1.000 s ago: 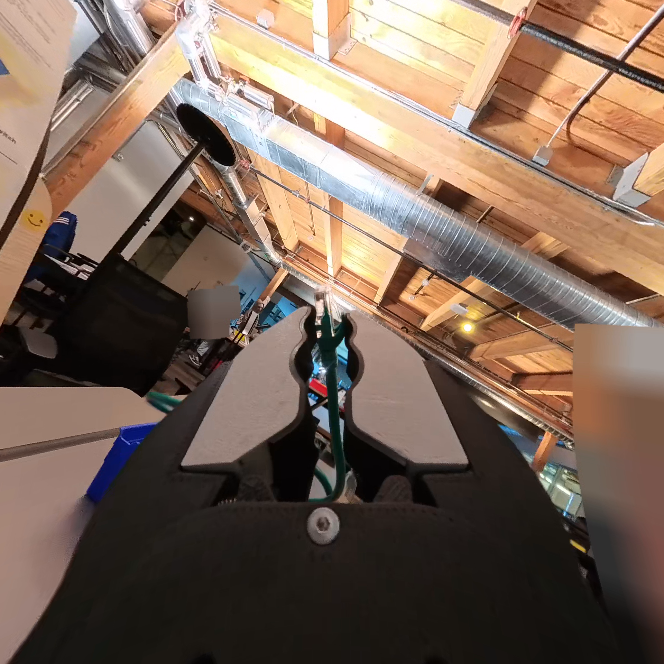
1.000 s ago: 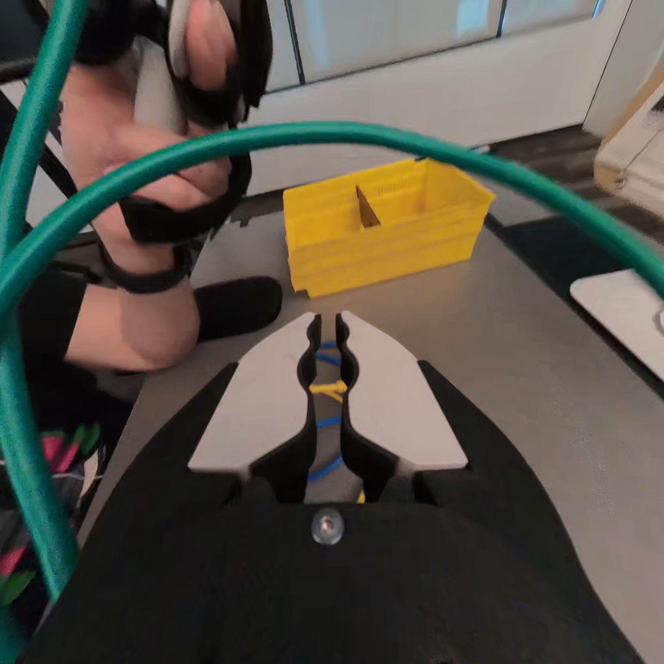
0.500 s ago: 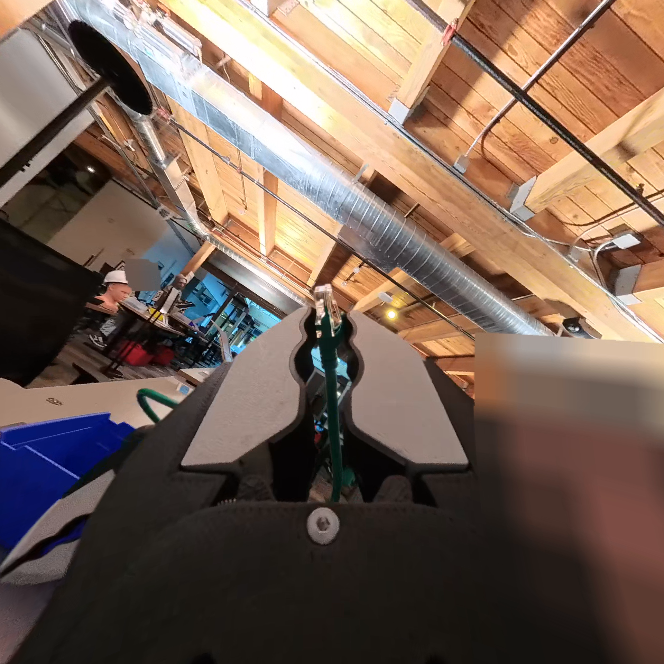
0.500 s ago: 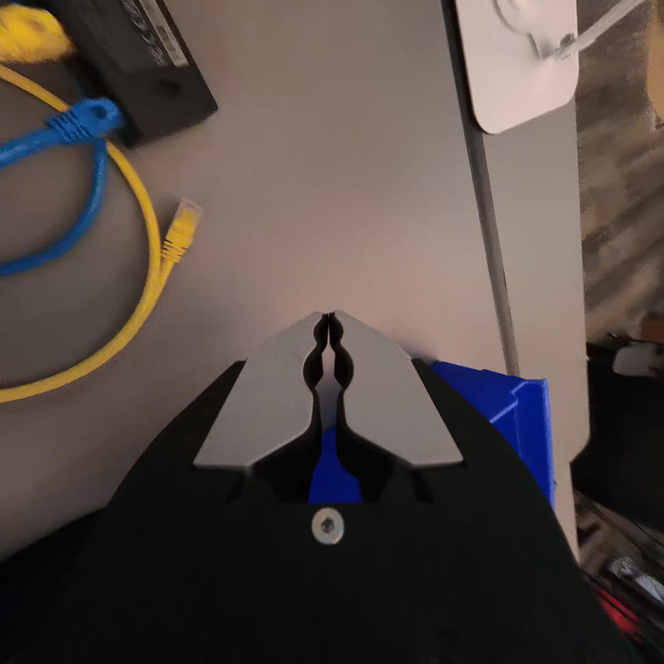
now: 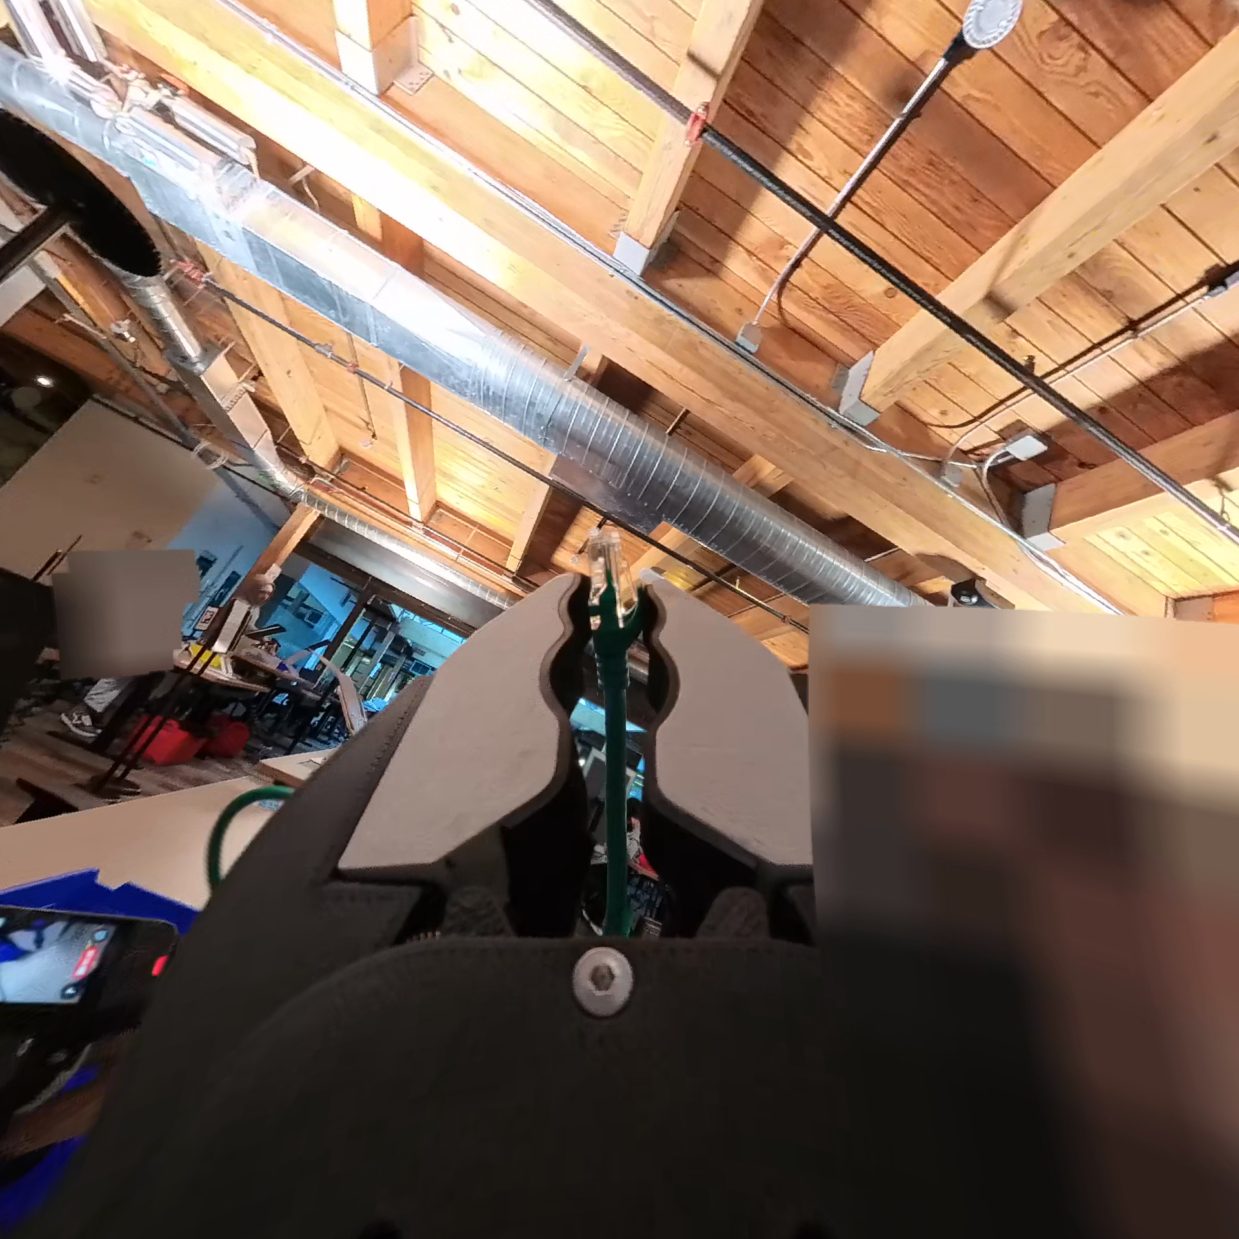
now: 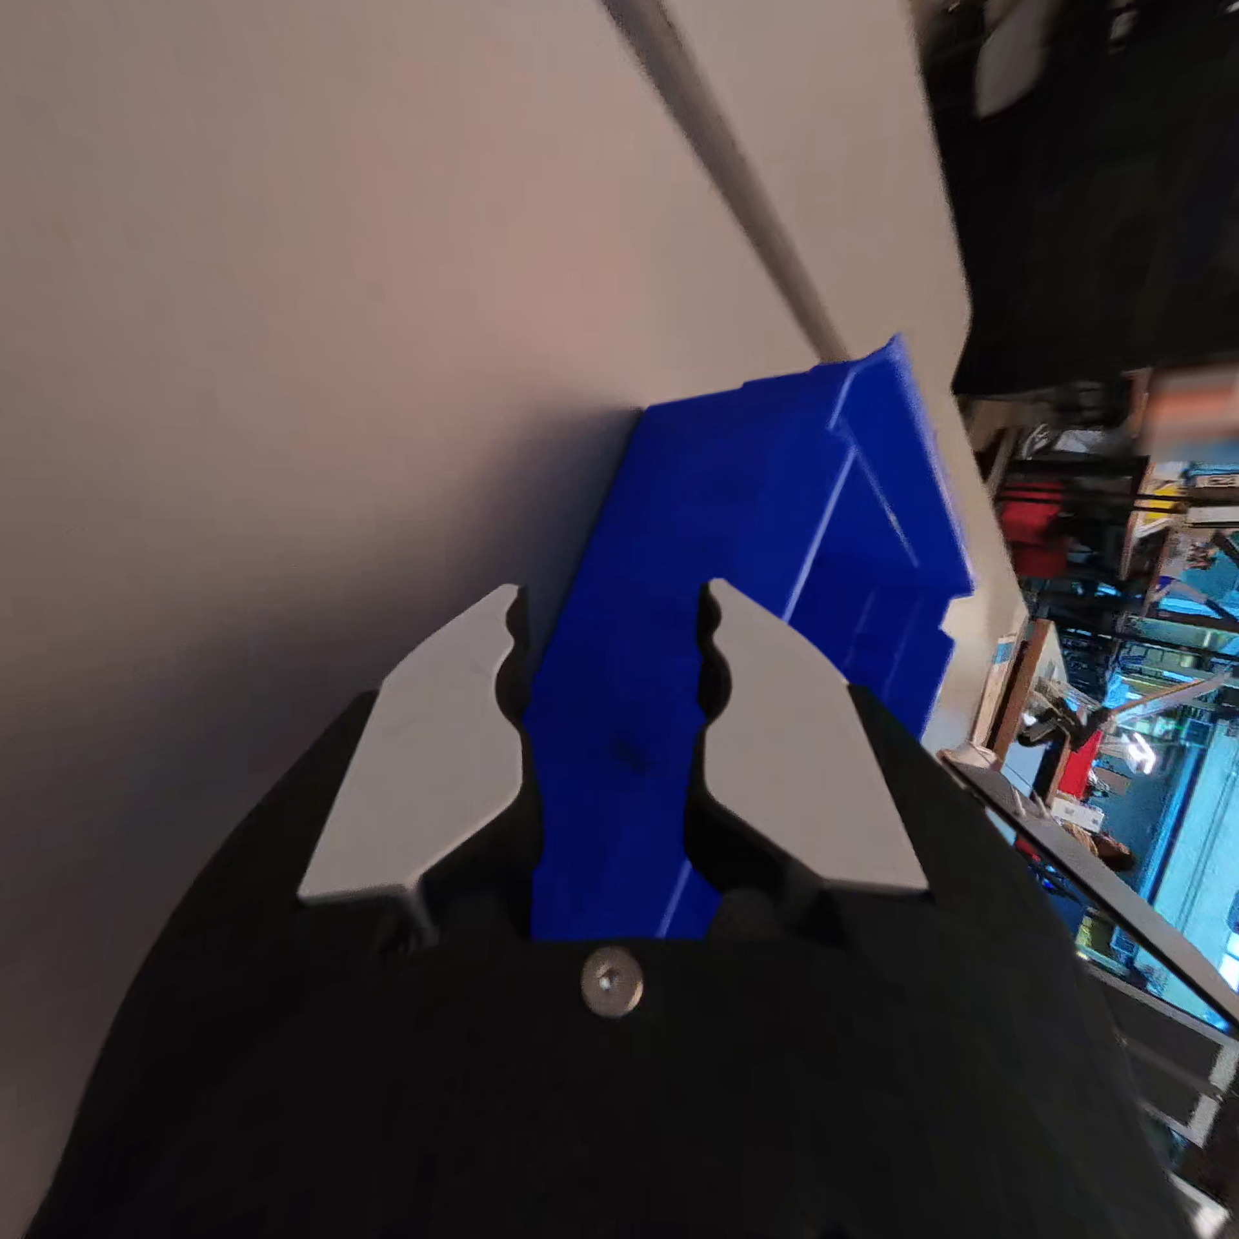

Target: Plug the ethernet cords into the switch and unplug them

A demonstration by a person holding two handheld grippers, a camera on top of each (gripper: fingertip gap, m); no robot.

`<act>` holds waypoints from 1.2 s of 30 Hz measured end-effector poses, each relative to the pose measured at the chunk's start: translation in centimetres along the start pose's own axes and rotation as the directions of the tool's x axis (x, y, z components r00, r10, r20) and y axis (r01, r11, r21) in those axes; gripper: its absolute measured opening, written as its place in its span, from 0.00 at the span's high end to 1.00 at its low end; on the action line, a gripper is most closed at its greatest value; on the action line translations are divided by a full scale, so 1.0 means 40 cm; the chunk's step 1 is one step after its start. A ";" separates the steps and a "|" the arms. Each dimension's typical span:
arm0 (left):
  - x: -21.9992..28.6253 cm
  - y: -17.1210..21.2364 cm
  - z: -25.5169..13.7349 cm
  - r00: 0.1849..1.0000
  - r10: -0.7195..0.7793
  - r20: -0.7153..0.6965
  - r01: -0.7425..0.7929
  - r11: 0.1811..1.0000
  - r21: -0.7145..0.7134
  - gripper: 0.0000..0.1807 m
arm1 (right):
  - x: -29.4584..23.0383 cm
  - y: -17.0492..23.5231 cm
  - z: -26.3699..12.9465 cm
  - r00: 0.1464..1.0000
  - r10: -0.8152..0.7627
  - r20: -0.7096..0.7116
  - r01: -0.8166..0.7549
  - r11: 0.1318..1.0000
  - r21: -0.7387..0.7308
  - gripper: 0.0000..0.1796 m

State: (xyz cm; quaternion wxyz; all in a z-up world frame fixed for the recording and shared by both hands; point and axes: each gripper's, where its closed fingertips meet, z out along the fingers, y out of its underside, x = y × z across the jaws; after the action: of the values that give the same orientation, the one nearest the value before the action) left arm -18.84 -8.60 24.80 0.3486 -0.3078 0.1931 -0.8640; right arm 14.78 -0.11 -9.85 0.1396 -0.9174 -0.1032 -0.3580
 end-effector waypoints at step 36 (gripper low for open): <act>-0.214 -0.020 -0.055 0.909 0.140 0.392 -0.159 0.987 0.016 0.93 | -0.250 -0.160 -0.940 0.735 -0.340 0.587 -0.677 -0.316 0.665 0.91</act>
State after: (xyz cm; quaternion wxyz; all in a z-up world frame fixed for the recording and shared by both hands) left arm -15.84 -1.61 20.22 0.4522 -0.4491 0.1223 -0.7608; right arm -17.89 -7.42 10.98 0.8242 -0.4704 -0.2209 0.2250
